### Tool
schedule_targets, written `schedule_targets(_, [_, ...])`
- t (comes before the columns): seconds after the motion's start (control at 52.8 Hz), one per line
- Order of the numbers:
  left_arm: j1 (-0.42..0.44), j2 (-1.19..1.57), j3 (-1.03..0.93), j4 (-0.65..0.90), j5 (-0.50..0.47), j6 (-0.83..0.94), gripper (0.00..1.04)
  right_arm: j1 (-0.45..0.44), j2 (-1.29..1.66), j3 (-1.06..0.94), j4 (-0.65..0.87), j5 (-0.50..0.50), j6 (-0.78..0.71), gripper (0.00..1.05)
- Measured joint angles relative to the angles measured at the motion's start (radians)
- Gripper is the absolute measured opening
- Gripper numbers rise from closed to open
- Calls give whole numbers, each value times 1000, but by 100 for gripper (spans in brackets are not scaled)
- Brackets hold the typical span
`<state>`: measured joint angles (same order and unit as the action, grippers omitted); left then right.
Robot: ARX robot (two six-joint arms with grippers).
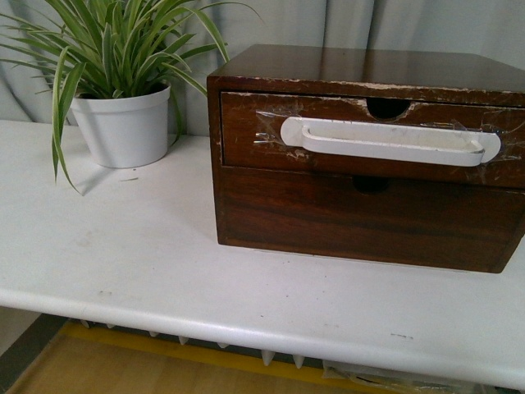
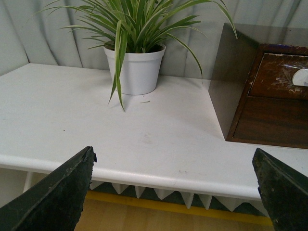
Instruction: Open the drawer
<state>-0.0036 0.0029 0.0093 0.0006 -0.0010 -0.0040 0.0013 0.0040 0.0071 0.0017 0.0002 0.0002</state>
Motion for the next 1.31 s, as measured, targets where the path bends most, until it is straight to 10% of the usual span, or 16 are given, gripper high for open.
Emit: schedule_targets(1.307, [0, 0, 0, 0, 0, 0, 99, 0, 0, 0, 0, 0, 0, 96])
